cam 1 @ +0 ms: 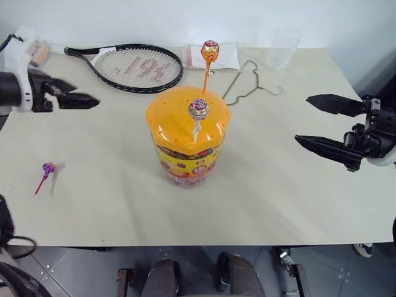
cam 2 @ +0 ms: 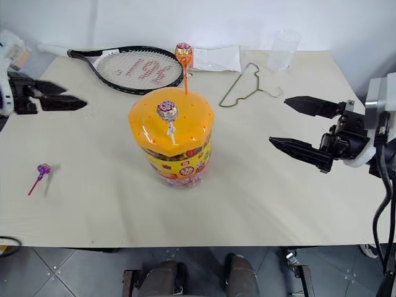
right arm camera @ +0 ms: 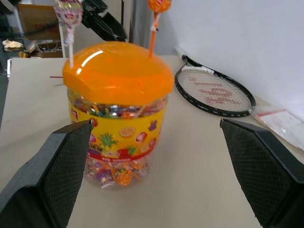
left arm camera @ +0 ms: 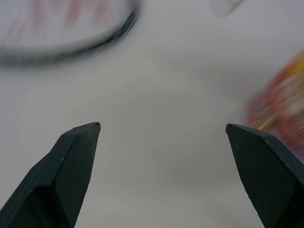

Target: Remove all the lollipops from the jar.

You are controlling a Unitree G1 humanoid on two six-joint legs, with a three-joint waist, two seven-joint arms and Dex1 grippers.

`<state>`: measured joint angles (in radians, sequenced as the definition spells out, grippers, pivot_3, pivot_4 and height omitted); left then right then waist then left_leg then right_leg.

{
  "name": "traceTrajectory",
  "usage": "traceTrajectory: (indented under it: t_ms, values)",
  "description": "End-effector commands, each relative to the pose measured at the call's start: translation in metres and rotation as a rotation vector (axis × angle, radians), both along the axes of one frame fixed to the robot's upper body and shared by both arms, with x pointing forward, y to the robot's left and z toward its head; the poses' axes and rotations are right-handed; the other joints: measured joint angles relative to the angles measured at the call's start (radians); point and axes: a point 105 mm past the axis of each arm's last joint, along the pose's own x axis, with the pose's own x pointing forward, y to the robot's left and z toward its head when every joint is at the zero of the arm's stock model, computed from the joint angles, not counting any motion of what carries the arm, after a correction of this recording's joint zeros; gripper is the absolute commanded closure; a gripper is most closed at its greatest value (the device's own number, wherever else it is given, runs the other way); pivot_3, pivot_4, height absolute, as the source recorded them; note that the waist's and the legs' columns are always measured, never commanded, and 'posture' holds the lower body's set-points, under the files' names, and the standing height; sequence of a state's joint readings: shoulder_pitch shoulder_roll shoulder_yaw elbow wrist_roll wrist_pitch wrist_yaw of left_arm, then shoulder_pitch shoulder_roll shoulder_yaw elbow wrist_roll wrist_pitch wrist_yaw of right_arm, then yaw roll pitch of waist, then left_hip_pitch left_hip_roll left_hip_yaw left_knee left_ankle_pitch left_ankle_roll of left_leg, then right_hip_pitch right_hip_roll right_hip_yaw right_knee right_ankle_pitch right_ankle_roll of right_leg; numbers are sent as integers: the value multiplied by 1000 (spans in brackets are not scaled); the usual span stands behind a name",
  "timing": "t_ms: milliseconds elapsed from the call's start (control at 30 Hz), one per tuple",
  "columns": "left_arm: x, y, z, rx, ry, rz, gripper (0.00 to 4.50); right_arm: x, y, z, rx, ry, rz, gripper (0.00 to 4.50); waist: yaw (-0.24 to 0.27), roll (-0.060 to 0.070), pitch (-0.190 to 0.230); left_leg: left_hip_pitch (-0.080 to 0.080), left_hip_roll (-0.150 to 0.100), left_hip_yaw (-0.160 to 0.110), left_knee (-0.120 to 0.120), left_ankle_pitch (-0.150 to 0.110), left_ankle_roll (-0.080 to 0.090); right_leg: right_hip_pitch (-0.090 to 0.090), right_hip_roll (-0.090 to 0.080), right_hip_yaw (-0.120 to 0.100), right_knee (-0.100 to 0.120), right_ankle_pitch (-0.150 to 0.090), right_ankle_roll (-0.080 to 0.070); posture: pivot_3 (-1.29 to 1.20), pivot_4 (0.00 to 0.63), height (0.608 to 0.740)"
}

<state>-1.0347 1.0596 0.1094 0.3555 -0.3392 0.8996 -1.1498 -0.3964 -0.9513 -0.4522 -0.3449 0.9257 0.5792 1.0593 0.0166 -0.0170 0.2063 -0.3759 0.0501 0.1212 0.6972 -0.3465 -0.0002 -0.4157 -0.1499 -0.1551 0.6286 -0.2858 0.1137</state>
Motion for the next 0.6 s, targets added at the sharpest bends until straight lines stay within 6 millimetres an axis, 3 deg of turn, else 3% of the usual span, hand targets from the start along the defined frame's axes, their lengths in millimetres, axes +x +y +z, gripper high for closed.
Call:
traceTrajectory:
  t_ms: [33,233,433,600]
  values:
    - [-19,-7,21,-70,-181,-177,7,-6,11,15,-16,-63,28,0,-5,0,0,0,0,0,0,0,0,0,0,0,0,0,0,0,150,740]
    - [-44,-13,20,-150,-319,-431,7,1,27,19,-1,-24,74,0,-5,0,0,0,0,0,1,0,0,0,0,0,0,0,0,0,150,740]
    - [-61,-9,0,-202,-298,-566,7,19,58,29,8,-5,169,0,-18,0,0,0,0,0,1,0,0,0,0,0,1,0,0,0,150,740]
    - [-69,-8,-9,-222,-292,-600,7,8,80,24,-8,25,263,0,-17,0,0,-1,0,-1,0,0,1,0,0,-1,0,0,0,0,150,740]
